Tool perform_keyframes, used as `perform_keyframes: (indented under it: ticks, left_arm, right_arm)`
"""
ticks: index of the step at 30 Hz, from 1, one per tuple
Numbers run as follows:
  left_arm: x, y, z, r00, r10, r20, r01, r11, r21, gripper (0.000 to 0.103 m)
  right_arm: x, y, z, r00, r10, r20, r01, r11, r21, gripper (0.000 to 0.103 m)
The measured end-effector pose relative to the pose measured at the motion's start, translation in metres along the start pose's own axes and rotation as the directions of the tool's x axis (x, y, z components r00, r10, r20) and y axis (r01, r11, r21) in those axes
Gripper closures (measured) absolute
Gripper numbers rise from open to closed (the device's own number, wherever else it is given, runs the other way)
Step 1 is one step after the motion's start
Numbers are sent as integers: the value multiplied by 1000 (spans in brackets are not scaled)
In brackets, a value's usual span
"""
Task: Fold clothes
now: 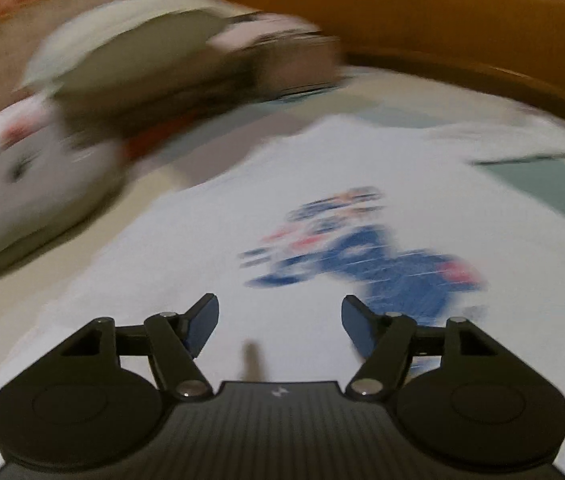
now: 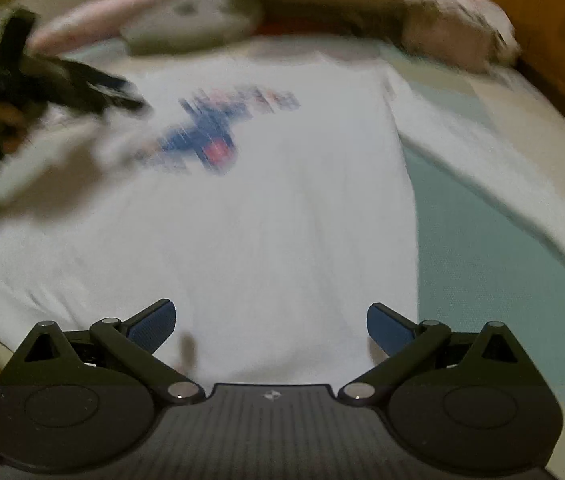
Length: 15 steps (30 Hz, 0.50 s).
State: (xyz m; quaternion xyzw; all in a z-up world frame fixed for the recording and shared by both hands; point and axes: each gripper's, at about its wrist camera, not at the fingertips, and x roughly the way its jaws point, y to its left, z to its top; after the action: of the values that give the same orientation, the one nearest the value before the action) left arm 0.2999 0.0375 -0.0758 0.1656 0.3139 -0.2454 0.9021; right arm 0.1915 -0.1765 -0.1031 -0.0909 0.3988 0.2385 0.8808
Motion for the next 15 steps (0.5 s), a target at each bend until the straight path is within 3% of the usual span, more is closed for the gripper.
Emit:
perform_keyframes:
  ticks: [3, 6, 10, 13, 15]
  left_arm:
    - [15, -21, 14, 998, -64, 11, 64, 996, 62, 33]
    - [34, -36, 25, 994, -107, 5, 106, 990, 88, 33]
    - [62, -43, 19, 996, -79, -47, 85, 987, 136, 29]
    - [54, -24, 5, 994, -104, -37, 106, 992, 61, 25]
    - [48, -6, -5, 996, -73, -55, 74, 997, 13, 22]
  right_arm:
    - [21, 5, 30, 1000, -23, 18, 25, 994, -110, 0]
    - [58, 6, 48, 999, -39, -16, 37, 988, -147, 0]
    - [83, 0, 45, 999, -14, -44, 9, 994, -106, 0]
    - [77, -13, 31, 999, 11, -45, -13, 999, -47, 0]
    - [67, -21, 20, 999, 22, -44, -23, 999, -25, 0]
